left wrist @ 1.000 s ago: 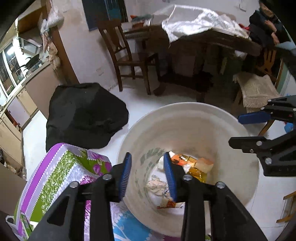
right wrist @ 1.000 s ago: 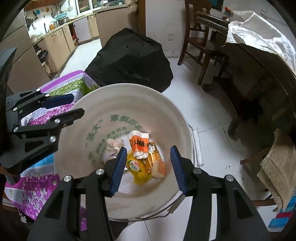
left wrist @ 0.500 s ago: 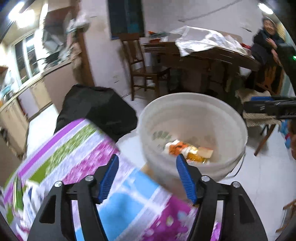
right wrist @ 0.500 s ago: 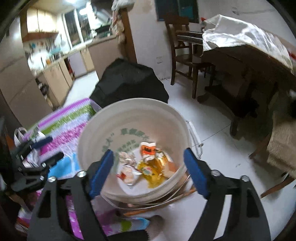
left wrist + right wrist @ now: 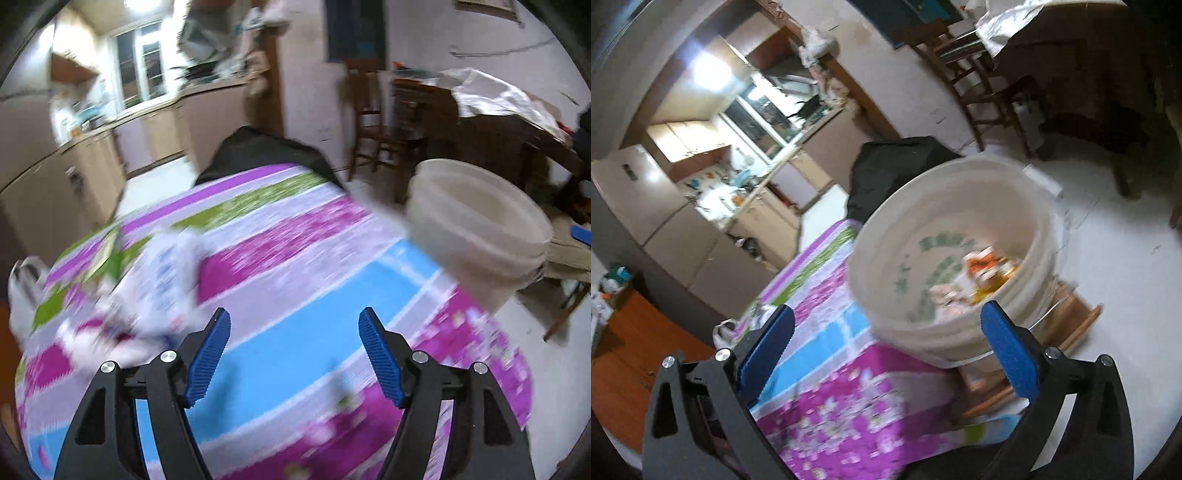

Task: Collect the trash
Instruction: 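Move both tools back over the table toward the white cloth, then grasp the white cloth with the left gripper while the right gripper grasps the white towel, then carry the white cloth and the white towel over the white bucket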

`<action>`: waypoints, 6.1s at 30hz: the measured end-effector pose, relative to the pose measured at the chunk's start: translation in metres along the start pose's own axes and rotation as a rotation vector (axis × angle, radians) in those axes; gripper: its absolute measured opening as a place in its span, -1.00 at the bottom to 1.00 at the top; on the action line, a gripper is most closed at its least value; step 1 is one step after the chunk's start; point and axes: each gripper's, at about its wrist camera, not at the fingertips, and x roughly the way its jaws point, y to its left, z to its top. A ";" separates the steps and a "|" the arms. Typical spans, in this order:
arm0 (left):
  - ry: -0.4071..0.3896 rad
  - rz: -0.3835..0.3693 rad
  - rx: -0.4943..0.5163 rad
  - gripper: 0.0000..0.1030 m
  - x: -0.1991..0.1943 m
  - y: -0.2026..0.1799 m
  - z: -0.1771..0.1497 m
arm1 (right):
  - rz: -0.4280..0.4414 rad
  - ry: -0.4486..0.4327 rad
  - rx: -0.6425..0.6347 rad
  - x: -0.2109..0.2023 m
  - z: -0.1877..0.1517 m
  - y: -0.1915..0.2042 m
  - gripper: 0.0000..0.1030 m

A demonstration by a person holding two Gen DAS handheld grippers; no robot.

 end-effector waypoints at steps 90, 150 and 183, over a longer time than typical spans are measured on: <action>0.169 0.109 -0.508 -0.29 -0.088 0.239 -0.137 | 0.352 0.723 -1.232 0.253 -0.209 0.314 -0.52; 0.000 0.261 0.032 -0.49 -0.051 0.011 0.053 | -0.062 0.338 -0.645 0.081 -0.064 0.164 -0.51; 0.037 -0.183 0.417 -0.49 0.073 -0.227 0.191 | -0.413 0.333 -0.442 0.037 0.107 0.012 -0.51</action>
